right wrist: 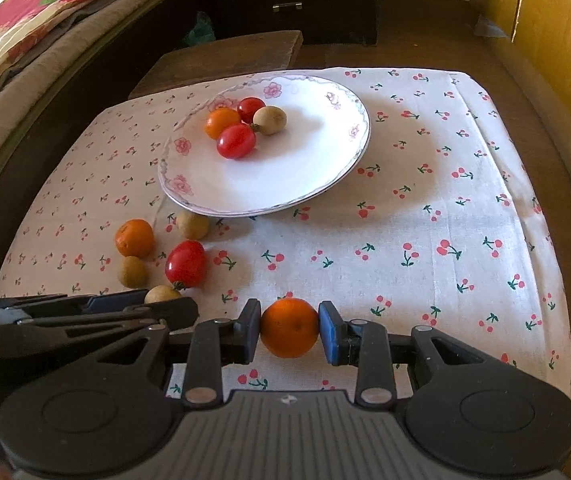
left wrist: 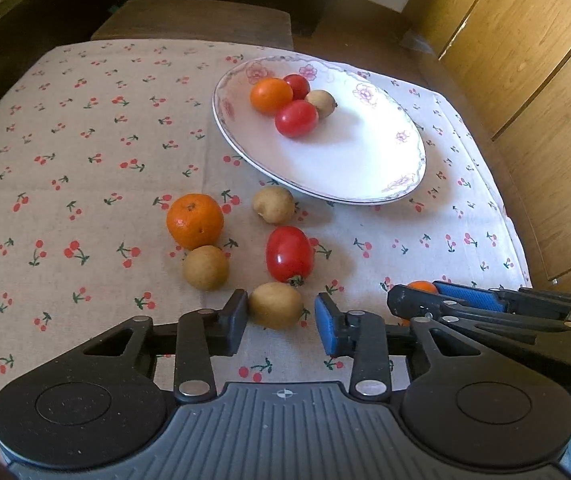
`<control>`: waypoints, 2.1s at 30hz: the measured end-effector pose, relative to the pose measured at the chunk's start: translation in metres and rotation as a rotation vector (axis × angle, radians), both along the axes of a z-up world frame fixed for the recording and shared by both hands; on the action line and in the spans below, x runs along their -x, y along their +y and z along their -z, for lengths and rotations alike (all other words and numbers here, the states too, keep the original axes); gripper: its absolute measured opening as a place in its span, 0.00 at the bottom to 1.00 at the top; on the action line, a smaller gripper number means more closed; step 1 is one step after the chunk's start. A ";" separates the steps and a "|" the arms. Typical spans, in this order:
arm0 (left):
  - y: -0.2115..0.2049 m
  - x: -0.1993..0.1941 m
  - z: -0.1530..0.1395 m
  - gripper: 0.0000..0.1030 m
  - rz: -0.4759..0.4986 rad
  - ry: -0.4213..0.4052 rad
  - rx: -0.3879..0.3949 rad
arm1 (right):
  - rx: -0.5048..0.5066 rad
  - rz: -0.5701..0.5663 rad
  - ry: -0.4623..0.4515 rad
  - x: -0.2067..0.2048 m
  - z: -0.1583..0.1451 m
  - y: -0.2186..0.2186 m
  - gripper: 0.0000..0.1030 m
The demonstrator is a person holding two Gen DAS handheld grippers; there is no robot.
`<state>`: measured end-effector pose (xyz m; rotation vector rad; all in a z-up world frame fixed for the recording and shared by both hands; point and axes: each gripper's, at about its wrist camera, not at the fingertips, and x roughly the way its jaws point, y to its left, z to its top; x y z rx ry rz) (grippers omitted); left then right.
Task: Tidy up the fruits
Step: 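Grasp a tan round fruit with the left gripper while the right holds the tangerine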
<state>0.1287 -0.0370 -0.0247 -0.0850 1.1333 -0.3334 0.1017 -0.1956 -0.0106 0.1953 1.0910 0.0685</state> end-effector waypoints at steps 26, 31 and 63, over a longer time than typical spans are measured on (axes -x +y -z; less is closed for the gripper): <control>0.014 0.051 -0.009 0.41 -0.005 -0.026 0.037 | -0.005 -0.024 0.025 0.034 0.002 0.000 0.32; 0.012 0.041 -0.013 0.49 -0.037 -0.047 0.056 | -0.011 -0.028 0.033 0.030 0.006 0.000 0.32; 0.005 0.055 -0.020 0.37 -0.004 -0.047 -0.021 | -0.022 -0.026 -0.019 0.048 -0.011 -0.006 0.32</control>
